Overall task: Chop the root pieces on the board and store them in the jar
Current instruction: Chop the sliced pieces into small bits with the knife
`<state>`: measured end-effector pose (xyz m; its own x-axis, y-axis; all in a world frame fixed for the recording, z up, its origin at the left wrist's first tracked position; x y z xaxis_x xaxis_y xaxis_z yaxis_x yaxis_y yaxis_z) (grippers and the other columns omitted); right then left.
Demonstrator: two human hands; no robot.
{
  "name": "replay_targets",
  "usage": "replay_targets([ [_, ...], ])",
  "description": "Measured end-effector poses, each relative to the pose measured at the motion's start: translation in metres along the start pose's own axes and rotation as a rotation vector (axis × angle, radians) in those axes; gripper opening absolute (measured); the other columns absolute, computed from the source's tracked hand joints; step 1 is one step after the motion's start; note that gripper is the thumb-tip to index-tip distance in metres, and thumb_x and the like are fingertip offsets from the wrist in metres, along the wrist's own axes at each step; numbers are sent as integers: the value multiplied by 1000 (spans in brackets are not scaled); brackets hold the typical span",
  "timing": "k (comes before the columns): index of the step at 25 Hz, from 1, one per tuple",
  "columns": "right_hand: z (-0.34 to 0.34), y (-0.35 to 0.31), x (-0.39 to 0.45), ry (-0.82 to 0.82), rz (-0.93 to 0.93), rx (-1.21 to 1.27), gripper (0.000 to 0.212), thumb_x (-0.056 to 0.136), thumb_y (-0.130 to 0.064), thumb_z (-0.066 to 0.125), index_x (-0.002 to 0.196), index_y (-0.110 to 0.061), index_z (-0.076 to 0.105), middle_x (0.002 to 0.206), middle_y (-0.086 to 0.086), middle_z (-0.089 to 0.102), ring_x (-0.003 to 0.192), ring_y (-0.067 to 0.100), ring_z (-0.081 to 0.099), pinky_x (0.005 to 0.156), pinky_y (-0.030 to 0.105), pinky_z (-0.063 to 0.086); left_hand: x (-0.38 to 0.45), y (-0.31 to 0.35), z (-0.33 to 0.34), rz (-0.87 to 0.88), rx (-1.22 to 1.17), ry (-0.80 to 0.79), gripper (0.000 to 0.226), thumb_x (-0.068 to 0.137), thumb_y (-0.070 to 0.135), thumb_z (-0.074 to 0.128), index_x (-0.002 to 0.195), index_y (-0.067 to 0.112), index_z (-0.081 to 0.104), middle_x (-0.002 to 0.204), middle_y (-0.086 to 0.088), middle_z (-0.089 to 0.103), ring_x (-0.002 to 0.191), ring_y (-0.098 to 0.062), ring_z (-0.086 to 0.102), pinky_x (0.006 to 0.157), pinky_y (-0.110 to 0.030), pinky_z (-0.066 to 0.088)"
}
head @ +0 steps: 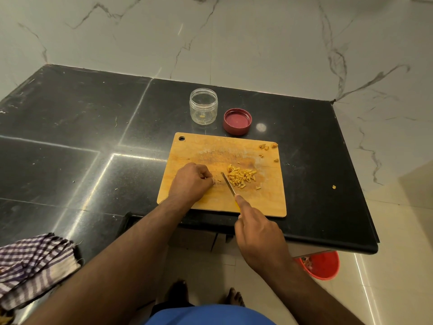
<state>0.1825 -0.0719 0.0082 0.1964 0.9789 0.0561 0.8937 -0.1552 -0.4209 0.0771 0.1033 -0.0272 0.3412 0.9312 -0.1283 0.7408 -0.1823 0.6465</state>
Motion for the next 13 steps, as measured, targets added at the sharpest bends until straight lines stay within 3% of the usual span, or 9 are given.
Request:
replay_targets([
  [4, 0, -3, 6, -17, 17, 66, 52, 102, -31, 35, 152, -26, 27, 115, -2, 63, 83, 14, 61, 70, 34, 53, -1, 1, -2, 28, -2, 9, 15, 90, 26, 72, 102, 18, 78, 91, 11, 58, 83, -5, 52, 61, -16, 35],
  [13, 16, -14, 22, -92, 0, 58, 53, 101, -30, 34, 153, -24, 26, 120, 1, 62, 96, 20, 60, 77, 35, 49, 2, -3, -1, 0, -26, 2, 8, 88, 27, 75, 90, 20, 77, 85, 12, 62, 73, -4, 53, 57, -20, 36],
])
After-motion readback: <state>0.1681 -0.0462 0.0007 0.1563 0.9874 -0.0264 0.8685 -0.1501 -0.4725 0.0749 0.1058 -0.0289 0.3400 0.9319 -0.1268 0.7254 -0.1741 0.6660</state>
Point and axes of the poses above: each hand's wrist, its own x-axis towards the middle knuckle, its own z-axis out of the palm, y = z × x, the point moved 10 cm from there along x, towards the middle knuckle
